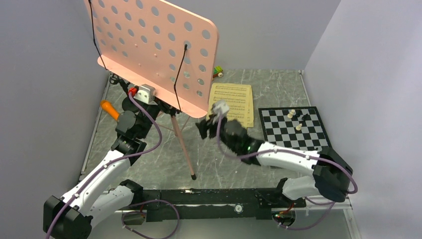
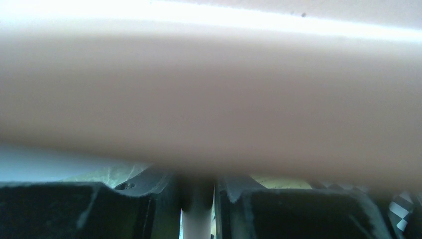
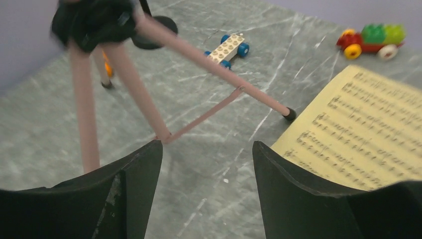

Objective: Pack up the instrument practice props

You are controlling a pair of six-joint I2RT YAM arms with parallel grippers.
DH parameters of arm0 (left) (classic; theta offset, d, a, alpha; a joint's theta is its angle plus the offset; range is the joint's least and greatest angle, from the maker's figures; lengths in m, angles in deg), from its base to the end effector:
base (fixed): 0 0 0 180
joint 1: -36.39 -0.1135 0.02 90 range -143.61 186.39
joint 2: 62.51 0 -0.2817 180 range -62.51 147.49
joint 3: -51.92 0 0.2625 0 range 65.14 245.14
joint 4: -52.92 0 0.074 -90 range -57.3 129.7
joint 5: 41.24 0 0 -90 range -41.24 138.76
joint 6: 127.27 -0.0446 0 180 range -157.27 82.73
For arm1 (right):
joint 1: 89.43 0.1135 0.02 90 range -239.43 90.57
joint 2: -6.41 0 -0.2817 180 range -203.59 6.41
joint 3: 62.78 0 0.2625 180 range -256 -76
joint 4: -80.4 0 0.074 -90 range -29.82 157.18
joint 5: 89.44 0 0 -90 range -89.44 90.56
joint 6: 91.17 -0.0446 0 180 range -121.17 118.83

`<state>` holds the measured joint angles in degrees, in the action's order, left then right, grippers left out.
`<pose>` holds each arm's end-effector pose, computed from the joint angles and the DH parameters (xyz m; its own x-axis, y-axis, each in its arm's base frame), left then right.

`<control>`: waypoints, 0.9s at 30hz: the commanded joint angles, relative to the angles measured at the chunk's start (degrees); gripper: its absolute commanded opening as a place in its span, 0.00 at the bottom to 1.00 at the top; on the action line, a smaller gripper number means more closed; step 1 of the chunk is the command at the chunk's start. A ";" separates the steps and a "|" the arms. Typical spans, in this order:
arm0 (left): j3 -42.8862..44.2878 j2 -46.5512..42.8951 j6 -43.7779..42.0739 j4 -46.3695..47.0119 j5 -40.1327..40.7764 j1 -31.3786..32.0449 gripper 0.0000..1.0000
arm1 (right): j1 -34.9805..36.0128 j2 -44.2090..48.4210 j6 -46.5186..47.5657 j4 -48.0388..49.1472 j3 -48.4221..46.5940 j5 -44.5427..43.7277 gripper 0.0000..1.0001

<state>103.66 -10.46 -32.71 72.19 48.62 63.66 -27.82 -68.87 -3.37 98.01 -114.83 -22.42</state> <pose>0.1968 -0.1015 0.3727 0.2513 -0.2190 -0.9428 0.4817 0.8732 -0.0744 0.1599 0.2593 0.2712 -0.0705 -0.0562 -0.9959 -0.6229 0.7823 0.0000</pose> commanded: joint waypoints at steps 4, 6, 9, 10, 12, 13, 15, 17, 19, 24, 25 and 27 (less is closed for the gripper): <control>-1.70 -0.06 2.68 -5.77 -0.03 0.65 0.00 | -15.63 -1.42 -36.27 -18.83 -17.93 34.12 0.70; -1.90 0.02 2.78 -5.66 -0.04 0.69 0.00 | -17.77 -4.88 -40.18 -21.35 -23.85 40.71 0.69; -2.05 0.15 2.93 -5.29 -0.03 0.70 0.00 | -20.08 -9.60 -48.71 -18.40 -26.72 49.53 0.74; -2.05 0.15 2.92 -5.33 -0.03 0.72 0.00 | -20.48 -11.29 -51.11 -17.61 -27.65 52.34 0.80; -2.05 0.22 2.83 -5.41 -0.03 0.84 0.00 | -20.90 -13.86 -54.52 -16.83 -29.10 55.32 0.90; -2.05 0.12 2.78 -5.55 -0.04 0.80 0.00 | -20.90 -14.51 -55.54 -16.86 -29.42 55.63 0.91; -2.05 -0.06 2.59 -5.68 -0.03 0.81 0.00 | -20.91 -15.11 -57.44 -16.92 -29.46 55.25 0.92; -2.05 -0.25 2.35 -5.70 -0.03 0.86 0.00 | -20.99 -15.82 -59.34 -16.90 -29.42 55.18 0.89; -2.05 -0.37 2.23 -5.60 -0.03 0.84 0.00 | -21.00 -17.09 -62.34 -15.00 -29.44 56.12 0.84; -2.18 -0.54 1.76 -5.46 -0.03 0.82 0.00 | -21.04 -20.23 -67.07 -9.99 -30.08 56.82 0.72; -2.15 -0.56 1.65 -5.61 -0.03 0.78 0.00 | -21.08 -20.78 -67.38 -9.99 -30.53 56.72 0.69; -2.14 -0.83 1.47 -5.89 -0.06 0.82 0.00 | -21.28 -22.00 -68.04 -9.64 -31.07 56.36 0.62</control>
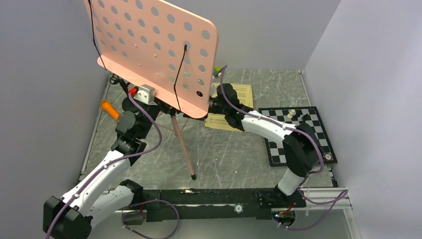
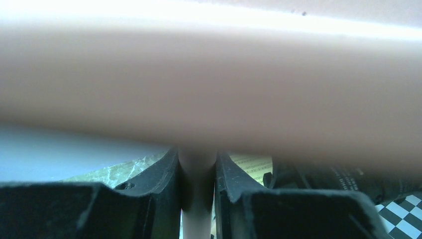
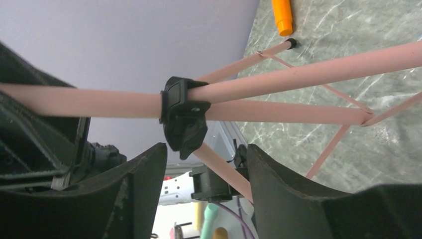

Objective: Pack up the instrument practice props

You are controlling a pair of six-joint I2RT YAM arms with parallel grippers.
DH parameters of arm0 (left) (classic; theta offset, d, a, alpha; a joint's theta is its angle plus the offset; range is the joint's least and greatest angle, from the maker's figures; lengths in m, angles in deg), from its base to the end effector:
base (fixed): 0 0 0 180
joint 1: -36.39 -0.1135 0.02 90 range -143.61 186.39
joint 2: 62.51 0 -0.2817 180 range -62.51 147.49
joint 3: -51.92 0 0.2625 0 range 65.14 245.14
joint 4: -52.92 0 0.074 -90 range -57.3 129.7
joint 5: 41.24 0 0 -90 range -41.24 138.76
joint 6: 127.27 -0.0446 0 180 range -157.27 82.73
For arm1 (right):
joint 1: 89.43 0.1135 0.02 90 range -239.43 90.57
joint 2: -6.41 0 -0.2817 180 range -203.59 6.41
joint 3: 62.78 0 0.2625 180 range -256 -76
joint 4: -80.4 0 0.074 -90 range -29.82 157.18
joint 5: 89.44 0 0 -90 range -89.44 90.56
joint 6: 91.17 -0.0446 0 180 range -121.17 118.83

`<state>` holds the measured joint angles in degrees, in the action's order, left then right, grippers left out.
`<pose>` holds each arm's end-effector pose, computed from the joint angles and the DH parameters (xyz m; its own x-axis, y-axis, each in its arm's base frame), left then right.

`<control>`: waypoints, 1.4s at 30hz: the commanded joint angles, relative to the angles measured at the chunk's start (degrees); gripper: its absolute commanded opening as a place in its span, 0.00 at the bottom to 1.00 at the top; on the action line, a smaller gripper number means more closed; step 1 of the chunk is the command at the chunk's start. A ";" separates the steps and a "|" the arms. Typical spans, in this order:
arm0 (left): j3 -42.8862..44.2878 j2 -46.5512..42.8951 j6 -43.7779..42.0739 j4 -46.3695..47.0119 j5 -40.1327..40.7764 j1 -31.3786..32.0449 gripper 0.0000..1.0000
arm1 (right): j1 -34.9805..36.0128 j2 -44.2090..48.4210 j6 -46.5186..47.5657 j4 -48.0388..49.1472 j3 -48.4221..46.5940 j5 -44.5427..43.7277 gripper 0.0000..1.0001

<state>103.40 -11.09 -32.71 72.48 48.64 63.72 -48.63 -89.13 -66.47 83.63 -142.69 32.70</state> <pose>0.1941 -0.1004 0.3738 0.2607 -0.2242 -0.9390 0.4831 0.8724 -0.0742 0.2942 0.2853 0.2992 -0.9279 0.2153 -0.3043 -0.2479 0.2535 0.9351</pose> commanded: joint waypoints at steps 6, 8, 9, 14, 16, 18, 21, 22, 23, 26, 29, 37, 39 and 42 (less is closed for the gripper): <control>-1.96 -0.87 1.12 -6.61 -0.06 0.71 0.00 | -1.47 -3.69 -6.51 7.51 -3.98 1.07 0.46; -1.96 -1.03 0.86 -6.83 -0.06 0.73 0.00 | -1.51 -3.93 -6.62 8.11 -4.58 1.31 0.42; -2.04 -1.13 0.75 -6.89 -0.06 0.75 0.00 | -1.46 -4.14 -6.66 8.37 -4.89 1.51 0.40; -2.20 -1.07 0.78 -6.79 -0.06 0.76 0.00 | -1.27 -5.12 -5.64 7.93 -6.77 3.52 0.33; -2.31 -0.78 1.02 -6.53 -0.08 0.78 0.00 | -1.08 -5.71 -4.79 7.33 -7.52 4.59 0.33; -2.31 -0.58 1.22 -6.45 -0.21 0.74 0.00 | -0.99 -6.27 -5.08 8.14 -7.36 5.88 0.32; -2.40 -0.61 1.09 -6.65 -0.25 0.78 0.00 | -0.60 -6.26 -4.31 7.83 -7.38 7.40 0.33; -2.40 -0.65 0.95 -6.73 -0.11 0.74 0.00 | -0.48 -5.97 -3.38 6.74 -7.43 7.36 0.36; -2.40 -0.72 0.83 -6.76 -0.06 0.79 0.00 | -0.39 -5.56 -2.25 5.61 -7.36 7.14 0.39; -2.40 -0.71 0.85 -6.76 -0.11 0.78 0.00 | -0.37 -4.43 -1.31 4.57 -6.52 6.64 0.41; -2.32 -0.55 1.14 -6.68 -0.19 0.79 0.00 | -0.21 -4.29 -1.28 4.86 -6.20 7.00 0.36; -2.36 -0.54 1.33 -6.92 -0.06 0.79 0.00 | 0.13 -4.65 -2.27 6.22 -6.50 8.68 0.29; -2.40 -0.62 1.25 -6.93 -0.06 0.79 0.00 | 0.24 -4.42 -2.03 6.48 -6.22 8.89 0.31; -2.44 -0.70 1.40 -6.89 -0.08 0.79 0.00 | 0.34 -4.34 -1.39 6.06 -6.16 9.22 0.27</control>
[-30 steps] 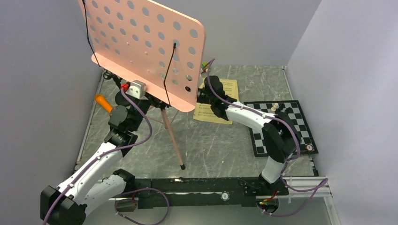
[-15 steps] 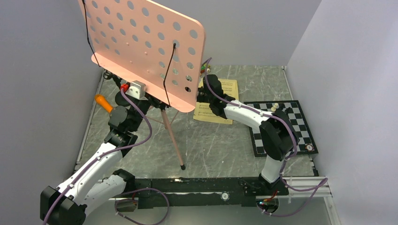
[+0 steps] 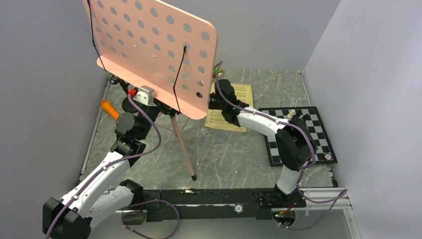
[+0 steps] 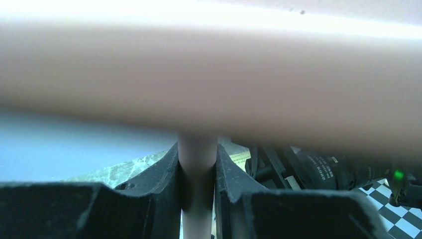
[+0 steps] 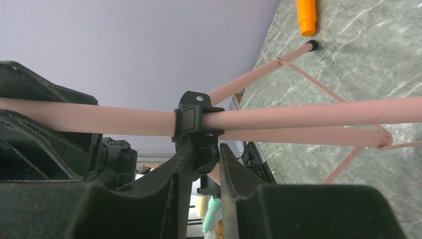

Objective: Pack up the instrument practice props

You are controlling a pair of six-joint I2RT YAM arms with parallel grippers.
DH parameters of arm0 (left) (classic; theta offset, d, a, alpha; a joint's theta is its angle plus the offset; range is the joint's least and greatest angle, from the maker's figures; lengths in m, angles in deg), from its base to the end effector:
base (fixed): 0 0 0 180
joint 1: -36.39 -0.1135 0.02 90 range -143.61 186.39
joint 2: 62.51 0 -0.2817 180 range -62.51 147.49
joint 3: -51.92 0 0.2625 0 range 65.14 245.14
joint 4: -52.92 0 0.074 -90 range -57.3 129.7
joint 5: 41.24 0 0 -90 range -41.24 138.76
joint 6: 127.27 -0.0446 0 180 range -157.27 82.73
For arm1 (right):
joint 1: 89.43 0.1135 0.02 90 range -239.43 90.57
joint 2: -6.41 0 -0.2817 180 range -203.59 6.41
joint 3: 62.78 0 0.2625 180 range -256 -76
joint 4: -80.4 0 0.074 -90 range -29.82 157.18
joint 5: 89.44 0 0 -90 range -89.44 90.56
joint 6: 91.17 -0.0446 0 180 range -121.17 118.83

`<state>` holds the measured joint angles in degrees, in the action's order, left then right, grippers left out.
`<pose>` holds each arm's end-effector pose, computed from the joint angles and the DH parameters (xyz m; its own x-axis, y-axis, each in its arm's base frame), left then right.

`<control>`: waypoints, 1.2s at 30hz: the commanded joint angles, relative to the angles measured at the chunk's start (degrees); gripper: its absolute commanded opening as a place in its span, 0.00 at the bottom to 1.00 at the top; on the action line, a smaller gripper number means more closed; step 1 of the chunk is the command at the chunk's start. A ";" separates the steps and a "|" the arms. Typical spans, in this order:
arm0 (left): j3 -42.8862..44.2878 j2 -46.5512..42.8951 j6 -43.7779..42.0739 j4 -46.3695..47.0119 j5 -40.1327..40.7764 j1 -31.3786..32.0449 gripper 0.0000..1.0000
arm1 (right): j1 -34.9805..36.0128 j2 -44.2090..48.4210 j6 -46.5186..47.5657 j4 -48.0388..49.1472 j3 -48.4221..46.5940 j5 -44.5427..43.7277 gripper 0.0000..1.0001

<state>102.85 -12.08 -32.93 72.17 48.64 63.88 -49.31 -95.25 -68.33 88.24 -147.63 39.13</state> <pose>0.1904 -0.0992 0.3730 0.2638 -0.2226 -0.9385 0.4847 0.8718 -0.0705 0.3153 0.3021 0.2965 -0.9446 0.1463 -0.2938 -0.2685 0.1706 0.9481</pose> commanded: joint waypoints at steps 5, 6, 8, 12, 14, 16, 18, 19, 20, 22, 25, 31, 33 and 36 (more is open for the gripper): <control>-1.77 0.29 1.64 -6.79 -0.14 0.59 0.00 | 1.19 1.67 1.45 2.11 -0.69 4.05 0.06; -1.70 0.32 1.64 -6.95 -0.22 0.59 0.00 | 1.15 1.67 2.49 1.80 -0.84 4.01 0.00; -1.68 0.36 1.79 -6.96 -0.34 0.60 0.00 | 1.38 1.82 6.82 0.28 -1.63 3.05 0.00; -1.50 0.73 2.27 -7.07 -0.59 0.61 0.00 | 3.55 4.79 26.14 -4.68 -1.22 -7.47 0.00; -1.50 0.93 2.51 -7.15 -0.62 0.65 0.00 | 5.96 7.03 41.17 -3.51 2.12 -16.66 0.00; -1.54 1.06 2.81 -7.16 -0.48 0.68 0.00 | 8.59 8.95 52.88 2.38 7.46 -24.76 0.00; -1.38 1.29 3.02 -7.46 -0.36 0.72 0.00 | 11.45 9.54 62.56 9.75 11.76 -31.15 0.00; -1.29 1.45 3.16 -7.55 -0.47 0.72 0.00 | 12.38 9.23 67.03 11.52 12.77 -32.41 0.00; -1.18 1.61 3.23 -7.78 -0.40 0.73 0.00 | 13.51 8.76 71.07 12.73 13.33 -34.70 0.00; -0.86 1.76 3.35 -8.30 -0.24 0.73 0.00 | 15.68 8.07 79.06 16.29 14.82 -39.09 0.00; -0.63 2.07 3.27 -9.05 -0.06 0.68 0.00 | 19.14 6.72 92.47 23.05 17.71 -45.57 0.00; -0.93 2.20 2.96 -8.77 -0.08 0.71 0.00 | 25.63 0.09 125.52 44.16 25.12 -57.07 0.00; -0.85 2.44 2.93 -8.72 -0.08 0.72 0.00 | 26.65 -3.45 135.95 52.18 26.42 -59.74 0.00; -0.84 2.75 2.96 -8.87 -0.06 0.71 0.00 | 26.70 -9.75 143.78 65.72 27.03 -63.73 0.00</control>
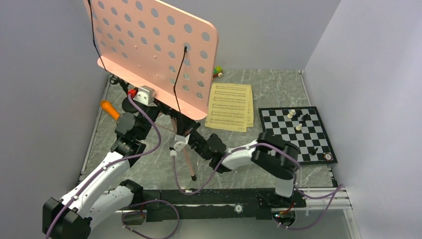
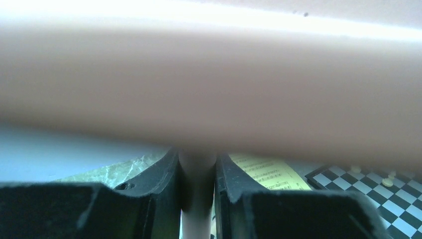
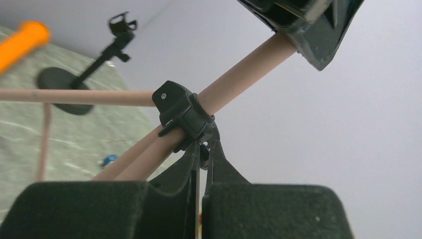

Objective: Pack up the instrument practice props

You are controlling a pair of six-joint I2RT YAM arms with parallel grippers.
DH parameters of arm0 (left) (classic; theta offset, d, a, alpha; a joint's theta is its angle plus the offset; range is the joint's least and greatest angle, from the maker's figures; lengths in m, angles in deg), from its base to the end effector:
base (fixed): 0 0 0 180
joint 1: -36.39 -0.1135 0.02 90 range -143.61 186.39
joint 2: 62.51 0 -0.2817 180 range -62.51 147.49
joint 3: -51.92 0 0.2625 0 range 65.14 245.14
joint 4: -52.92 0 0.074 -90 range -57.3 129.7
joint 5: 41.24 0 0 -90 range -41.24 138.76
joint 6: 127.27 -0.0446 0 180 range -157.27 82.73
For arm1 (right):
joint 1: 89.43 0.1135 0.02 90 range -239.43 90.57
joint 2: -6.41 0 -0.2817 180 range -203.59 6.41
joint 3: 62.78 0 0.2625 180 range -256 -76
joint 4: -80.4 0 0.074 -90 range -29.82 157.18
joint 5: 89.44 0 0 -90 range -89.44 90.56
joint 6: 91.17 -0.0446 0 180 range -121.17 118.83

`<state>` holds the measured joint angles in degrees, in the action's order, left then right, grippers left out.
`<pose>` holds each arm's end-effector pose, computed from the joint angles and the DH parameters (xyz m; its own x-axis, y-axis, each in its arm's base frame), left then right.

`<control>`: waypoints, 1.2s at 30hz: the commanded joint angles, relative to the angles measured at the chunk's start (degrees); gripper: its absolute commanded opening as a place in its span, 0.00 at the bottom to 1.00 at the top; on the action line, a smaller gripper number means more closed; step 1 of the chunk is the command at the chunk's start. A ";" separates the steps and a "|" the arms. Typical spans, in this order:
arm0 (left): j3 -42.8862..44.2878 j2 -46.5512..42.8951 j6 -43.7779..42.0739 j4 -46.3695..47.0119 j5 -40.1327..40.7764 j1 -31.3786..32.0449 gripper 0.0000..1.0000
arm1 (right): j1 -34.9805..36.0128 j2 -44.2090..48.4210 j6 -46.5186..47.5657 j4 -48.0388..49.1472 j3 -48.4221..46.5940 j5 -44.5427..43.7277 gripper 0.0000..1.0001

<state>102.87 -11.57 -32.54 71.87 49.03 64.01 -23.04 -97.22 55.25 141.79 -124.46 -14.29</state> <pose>0.1925 -0.1005 0.3708 0.2490 -0.2233 -0.9424 0.4818 0.8727 -0.0795 0.1675 0.3547 0.2508 0.7310 -0.3383 -0.5926 -0.3253 0.5907 -0.7384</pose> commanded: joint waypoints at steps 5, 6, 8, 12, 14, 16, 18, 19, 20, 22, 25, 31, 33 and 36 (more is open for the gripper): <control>-1.45 1.64 2.18 -8.75 -0.45 0.53 0.00 | 1.35 -3.47 12.74 9.15 5.03 -13.19 0.00; -1.32 1.62 2.10 -8.78 -0.45 0.59 0.00 | 1.62 -2.40 10.67 8.25 5.00 -14.29 0.02; -1.03 1.74 2.12 -8.78 -0.45 0.60 0.00 | 2.33 0.19 6.33 7.51 4.84 -17.66 0.34; -0.60 2.46 2.14 -8.40 -0.45 0.60 0.00 | 3.67 8.82 -8.69 -3.80 5.98 -22.17 0.76; -0.48 2.66 2.29 -8.44 1.23 0.62 0.00 | 3.89 13.44 -16.73 -10.01 7.27 -23.22 0.83; -0.62 2.68 2.44 -8.13 1.73 0.59 0.00 | 3.92 17.87 -26.09 -18.63 7.99 -22.33 0.84; -0.80 2.48 2.57 -7.80 2.17 0.60 0.00 | 3.48 21.43 -35.83 -27.87 7.66 -20.99 0.85; -0.88 2.38 2.50 -7.55 2.37 0.59 0.00 | 3.05 22.67 -41.13 -32.80 6.85 -19.87 0.85; -0.91 2.28 2.49 -7.39 2.52 0.60 0.00 | 2.25 23.72 -46.21 -37.62 5.98 -18.48 0.85; -0.99 1.88 2.48 -7.15 2.79 0.55 0.00 | -0.04 25.67 -56.01 -45.10 4.17 -13.69 0.84; -1.38 1.07 2.25 -6.94 2.97 0.59 0.00 | -6.86 26.43 -72.10 -54.03 1.39 -0.91 0.82; -2.29 -0.94 1.51 -7.47 3.40 0.59 0.00 | -18.06 23.87 -92.18 -56.83 -5.09 23.80 0.84; -2.67 -1.27 1.49 -7.64 3.39 0.60 0.00 | -20.12 21.97 -96.85 -56.08 -7.75 29.47 0.85; -3.63 -1.60 1.88 -7.30 3.58 0.59 0.00 | -22.33 18.01 -103.74 -53.50 -11.38 36.78 0.86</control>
<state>102.07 -13.10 -32.56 71.80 49.12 64.88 -43.38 -75.60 -33.01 86.03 -129.93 5.82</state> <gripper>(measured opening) 0.268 0.853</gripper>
